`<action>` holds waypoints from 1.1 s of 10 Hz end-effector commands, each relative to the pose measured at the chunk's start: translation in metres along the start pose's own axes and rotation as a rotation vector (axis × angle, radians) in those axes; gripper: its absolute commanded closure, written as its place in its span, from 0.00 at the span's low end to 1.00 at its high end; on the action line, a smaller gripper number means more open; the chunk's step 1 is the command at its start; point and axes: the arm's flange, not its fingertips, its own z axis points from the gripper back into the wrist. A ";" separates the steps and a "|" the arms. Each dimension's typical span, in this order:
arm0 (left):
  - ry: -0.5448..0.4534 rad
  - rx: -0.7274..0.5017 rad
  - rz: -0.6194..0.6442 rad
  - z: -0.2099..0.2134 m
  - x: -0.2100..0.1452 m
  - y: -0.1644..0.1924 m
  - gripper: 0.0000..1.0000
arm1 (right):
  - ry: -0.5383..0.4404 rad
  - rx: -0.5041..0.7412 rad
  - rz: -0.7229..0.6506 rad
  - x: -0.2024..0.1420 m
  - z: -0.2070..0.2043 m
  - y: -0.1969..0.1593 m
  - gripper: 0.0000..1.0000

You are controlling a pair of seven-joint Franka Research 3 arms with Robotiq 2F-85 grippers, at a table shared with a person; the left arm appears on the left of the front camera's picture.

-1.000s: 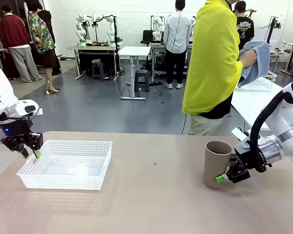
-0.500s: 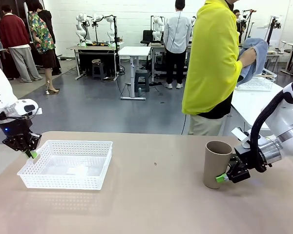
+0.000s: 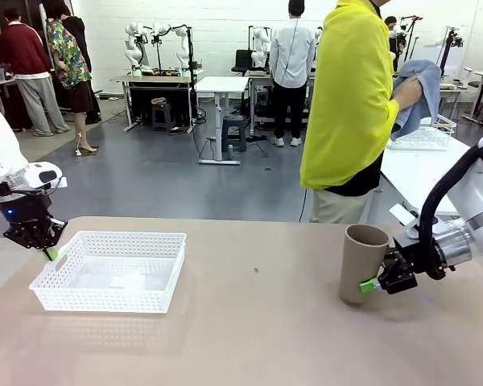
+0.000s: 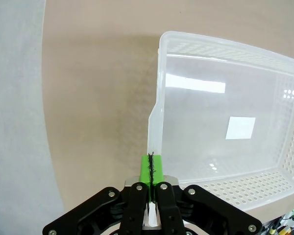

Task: Clean and organize the cups into the basket.
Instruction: Pick up the Organizing basket and move it to the center of the table, then pick up the Reusable plastic cup from the right side of the table and place it inside the Organizing basket.

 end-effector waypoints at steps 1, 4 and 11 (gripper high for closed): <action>0.034 -0.013 0.040 0.005 -0.006 -0.016 1.00 | -0.051 -0.087 -0.042 0.040 0.029 0.031 0.39; 0.064 -0.007 0.077 0.005 -0.010 -0.058 1.00 | -0.068 -0.244 0.009 0.121 0.088 0.090 0.39; 0.041 0.069 -0.041 -0.009 -0.023 -0.110 1.00 | -0.065 -0.295 0.039 0.170 0.107 0.127 0.39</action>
